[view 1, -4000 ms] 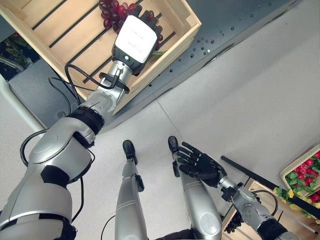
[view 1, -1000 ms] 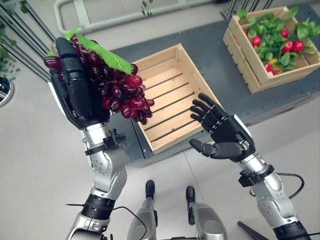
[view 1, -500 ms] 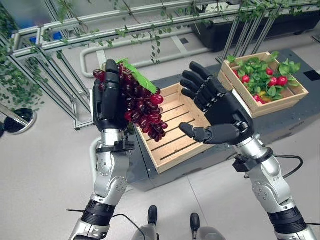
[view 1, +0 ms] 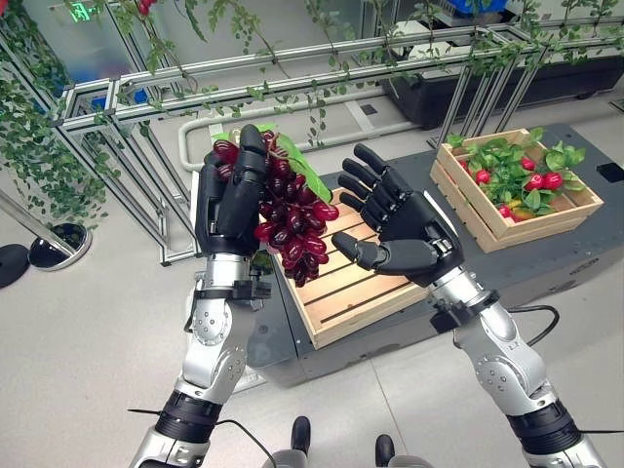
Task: Pick up the fruits from the basket on one side to the basket on the other side
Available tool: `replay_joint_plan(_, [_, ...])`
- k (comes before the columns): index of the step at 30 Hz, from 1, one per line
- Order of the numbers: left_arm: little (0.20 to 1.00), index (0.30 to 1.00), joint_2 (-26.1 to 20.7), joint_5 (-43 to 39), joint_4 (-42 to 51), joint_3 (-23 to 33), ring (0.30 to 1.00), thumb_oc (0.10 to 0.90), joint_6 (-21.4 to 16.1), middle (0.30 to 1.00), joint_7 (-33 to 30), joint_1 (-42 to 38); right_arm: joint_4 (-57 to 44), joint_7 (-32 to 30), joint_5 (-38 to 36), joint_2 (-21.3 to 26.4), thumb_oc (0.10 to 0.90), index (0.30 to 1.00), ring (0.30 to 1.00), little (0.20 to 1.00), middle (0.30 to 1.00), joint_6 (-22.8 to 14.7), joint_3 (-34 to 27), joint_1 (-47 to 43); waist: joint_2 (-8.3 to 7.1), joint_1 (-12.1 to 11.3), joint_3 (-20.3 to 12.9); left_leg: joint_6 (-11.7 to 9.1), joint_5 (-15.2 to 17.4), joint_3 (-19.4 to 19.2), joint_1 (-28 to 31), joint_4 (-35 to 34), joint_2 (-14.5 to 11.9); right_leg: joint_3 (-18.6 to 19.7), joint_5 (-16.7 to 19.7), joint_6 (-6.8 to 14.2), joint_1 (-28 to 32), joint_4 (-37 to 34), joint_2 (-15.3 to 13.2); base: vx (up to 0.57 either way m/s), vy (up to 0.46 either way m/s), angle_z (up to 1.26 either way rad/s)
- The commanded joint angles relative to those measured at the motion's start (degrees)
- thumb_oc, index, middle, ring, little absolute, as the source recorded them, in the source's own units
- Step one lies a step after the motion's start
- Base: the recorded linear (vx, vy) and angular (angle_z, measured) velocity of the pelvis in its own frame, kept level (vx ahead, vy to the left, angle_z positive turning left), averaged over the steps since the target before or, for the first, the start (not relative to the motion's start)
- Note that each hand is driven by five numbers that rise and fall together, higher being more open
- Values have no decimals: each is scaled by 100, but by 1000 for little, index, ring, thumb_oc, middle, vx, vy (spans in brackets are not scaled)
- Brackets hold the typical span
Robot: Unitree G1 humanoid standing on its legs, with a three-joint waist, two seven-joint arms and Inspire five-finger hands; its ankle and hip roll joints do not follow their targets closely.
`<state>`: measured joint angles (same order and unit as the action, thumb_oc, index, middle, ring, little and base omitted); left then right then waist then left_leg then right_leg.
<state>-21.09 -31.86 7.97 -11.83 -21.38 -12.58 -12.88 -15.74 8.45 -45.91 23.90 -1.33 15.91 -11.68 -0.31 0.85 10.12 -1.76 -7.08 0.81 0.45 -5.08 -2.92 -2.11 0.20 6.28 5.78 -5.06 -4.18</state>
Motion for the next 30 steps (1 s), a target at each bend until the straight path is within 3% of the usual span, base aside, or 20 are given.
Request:
replay_joint_plan(1, [300,300,-215,1118,450,-204,300,400,-620,300,11,-486,54,-250,-445,-304,800,900,900,900,900,-289,174,-339,-69,-56,-1047,49,672,-54,213,8,-1,-98,270,-128,-225,6,-116,40,7,1])
replay_joint_plan(5, [300,300,-370,1635,527,-262,300,400,-704,300,86,-557,132,-127,-874,-298,800,900,900,900,900,-74,290,-275,-59,-40,-1092,41,671,-78,225,8,-17,-70,255,-127,-212,13,-112,38,6,1])
replay_joint_plan(15, [300,300,-503,1342,616,-430,300,400,-798,300,261,-707,397,577,-1196,-139,800,900,900,900,900,412,594,-203,-93,-34,-1166,39,658,-93,234,8,-39,-74,262,-114,-215,24,-125,11,-1,0])
replay_joint_plan(18, [300,300,-438,818,634,-576,300,400,-812,300,822,-719,456,811,-1192,-114,800,900,900,900,900,586,725,-246,-103,-33,-1187,39,659,-93,238,8,-49,-58,267,-116,-217,15,-120,0,0,0])
replay_joint_plan(22, [300,300,-413,24,787,-858,300,400,-609,300,2028,-705,526,1243,-1431,-41,800,900,900,900,900,799,833,-230,-102,-18,-1210,34,648,-124,238,8,-73,-44,276,-106,-229,19,-114,0,0,0])
replay_joint_plan(27, [300,300,-623,-743,788,-1207,300,400,-423,300,2745,-879,697,2298,-2279,23,800,900,900,900,900,1053,1031,-311,-99,-12,-1265,32,638,-160,250,8,-90,-32,286,-90,-220,14,-125,0,0,0])
replay_joint_plan(30, [300,300,-635,-1127,780,-1260,300,400,-265,300,2886,-930,861,2975,-2566,-91,800,900,900,900,900,941,1137,-316,-94,-37,-1297,37,632,-157,257,8,-93,-25,292,-87,-213,13,-127,0,0,0])
